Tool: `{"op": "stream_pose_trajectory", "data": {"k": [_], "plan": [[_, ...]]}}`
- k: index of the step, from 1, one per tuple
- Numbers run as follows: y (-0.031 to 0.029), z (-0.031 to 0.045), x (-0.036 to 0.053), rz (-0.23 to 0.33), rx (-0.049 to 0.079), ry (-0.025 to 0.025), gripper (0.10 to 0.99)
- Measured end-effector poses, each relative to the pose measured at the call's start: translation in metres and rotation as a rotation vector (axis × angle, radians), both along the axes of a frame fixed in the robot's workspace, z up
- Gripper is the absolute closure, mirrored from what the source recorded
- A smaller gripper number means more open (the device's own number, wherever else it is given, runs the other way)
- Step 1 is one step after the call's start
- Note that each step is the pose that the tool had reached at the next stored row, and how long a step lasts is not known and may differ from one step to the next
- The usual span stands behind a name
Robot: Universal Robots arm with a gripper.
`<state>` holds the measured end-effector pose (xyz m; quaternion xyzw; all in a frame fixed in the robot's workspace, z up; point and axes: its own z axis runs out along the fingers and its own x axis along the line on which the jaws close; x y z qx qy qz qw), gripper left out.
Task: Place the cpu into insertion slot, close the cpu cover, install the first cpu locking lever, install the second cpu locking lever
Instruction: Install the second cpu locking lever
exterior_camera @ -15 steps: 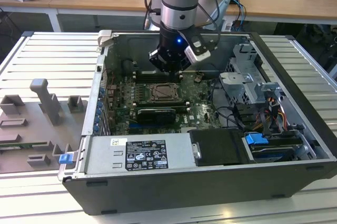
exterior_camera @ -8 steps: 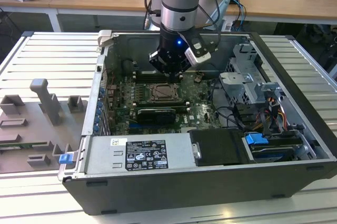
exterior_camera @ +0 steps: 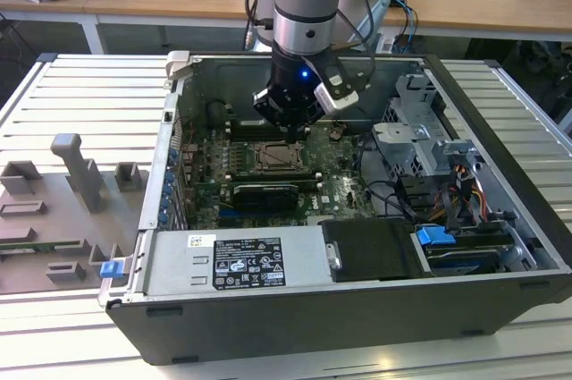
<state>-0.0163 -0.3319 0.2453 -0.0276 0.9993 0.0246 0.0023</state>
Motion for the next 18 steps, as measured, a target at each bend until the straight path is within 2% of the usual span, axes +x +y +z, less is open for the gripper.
{"op": "stream_pose_trajectory", "data": {"k": [4,8,10,12,13,14,15,18], "plan": [[-0.0037,0.0,-0.0001,0.0,0.0,0.0,0.98],[-0.0038,0.0063,0.0,0.0,0.0,0.0,0.98],[-0.0047,0.0068,0.0001,0.0,0.0,0.0029,0.98],[-0.0078,0.0067,0.0,0.0,0.0,0.0039,0.98],[-0.0145,0.0066,0.0,0.0,0.0,0.004,0.98],[-0.0223,0.006,0.0,0.0,0.001,0.016,0.98],[-0.0259,0.0033,-0.0016,0.0,0.002,0.0199,0.98],[-0.0287,-0.0015,-0.0062,0.0,0.007,0.0196,0.98]]}}
